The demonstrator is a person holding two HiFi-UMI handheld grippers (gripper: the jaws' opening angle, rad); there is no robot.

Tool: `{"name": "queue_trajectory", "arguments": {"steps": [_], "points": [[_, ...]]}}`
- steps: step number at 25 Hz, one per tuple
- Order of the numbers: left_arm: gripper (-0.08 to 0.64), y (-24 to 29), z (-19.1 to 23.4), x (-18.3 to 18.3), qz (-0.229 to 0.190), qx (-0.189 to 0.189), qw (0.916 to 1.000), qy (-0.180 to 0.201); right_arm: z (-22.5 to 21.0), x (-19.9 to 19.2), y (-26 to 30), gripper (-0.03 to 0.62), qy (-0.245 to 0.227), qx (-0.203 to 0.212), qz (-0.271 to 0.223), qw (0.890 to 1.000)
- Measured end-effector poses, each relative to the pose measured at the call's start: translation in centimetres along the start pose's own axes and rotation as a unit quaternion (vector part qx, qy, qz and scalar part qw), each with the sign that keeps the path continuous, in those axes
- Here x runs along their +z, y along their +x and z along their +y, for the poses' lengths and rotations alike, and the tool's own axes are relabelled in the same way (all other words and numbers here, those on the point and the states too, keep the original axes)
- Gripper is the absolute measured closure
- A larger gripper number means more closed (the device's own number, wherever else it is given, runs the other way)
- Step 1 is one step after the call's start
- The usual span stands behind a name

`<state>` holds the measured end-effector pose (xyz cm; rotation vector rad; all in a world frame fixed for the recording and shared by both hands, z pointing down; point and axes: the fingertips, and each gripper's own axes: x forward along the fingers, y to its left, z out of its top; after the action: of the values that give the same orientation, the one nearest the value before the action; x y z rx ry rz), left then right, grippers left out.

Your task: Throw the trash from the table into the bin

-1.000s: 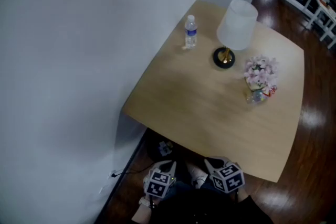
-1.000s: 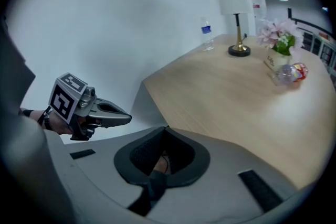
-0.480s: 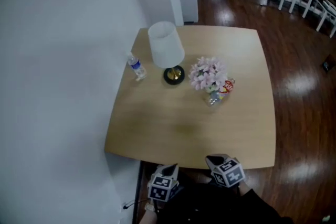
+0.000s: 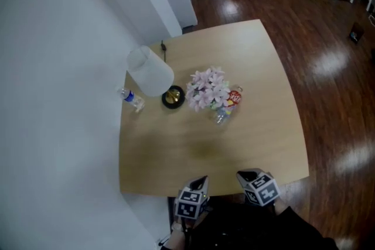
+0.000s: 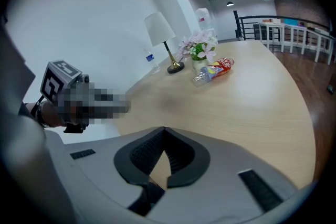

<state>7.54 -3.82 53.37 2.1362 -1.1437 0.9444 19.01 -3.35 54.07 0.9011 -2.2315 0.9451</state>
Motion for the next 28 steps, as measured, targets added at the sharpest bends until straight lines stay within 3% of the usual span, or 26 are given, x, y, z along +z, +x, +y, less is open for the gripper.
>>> {"name": "queue_trajectory", "arguments": {"steps": [2, 4, 6, 9, 15, 20, 28], "points": [[0.553, 2.1, 0.7, 2.9, 0.001, 0.007, 0.9997, 0.025, -1.2, 0.2, -0.4, 0.586, 0.007, -0.002, -0.002, 1.000], [0.423, 4.8, 1.6, 5.8, 0.006, 0.015, 0.9986, 0.051, -2.4, 0.3, -0.7, 0.586, 0.014, -0.005, -0.005, 1.000], [0.233, 7.7, 2.7, 8.7, 0.012, 0.025, 0.9970, 0.073, -3.7, 0.3, -1.0, 0.586, 0.021, -0.009, -0.007, 1.000], [0.126, 11.8, 4.2, 12.4, 0.020, 0.035, 0.9949, 0.092, -5.9, 0.3, -1.5, 0.586, 0.035, -0.016, -0.009, 0.999], [0.115, 18.3, 6.1, 15.7, 0.057, 0.039, 0.9913, 0.112, -9.9, 0.9, -1.9, 0.586, 0.064, -0.028, -0.017, 0.997], [0.115, 21.6, 7.0, 16.1, 0.093, 0.056, 0.9858, 0.128, -12.0, 2.1, -2.0, 0.586, 0.082, -0.024, -0.024, 0.996], [0.145, 23.8, 8.0, 15.0, 0.126, 0.088, 0.9803, 0.124, -13.8, 1.8, -1.6, 0.586, 0.096, -0.019, -0.022, 0.995]]}}
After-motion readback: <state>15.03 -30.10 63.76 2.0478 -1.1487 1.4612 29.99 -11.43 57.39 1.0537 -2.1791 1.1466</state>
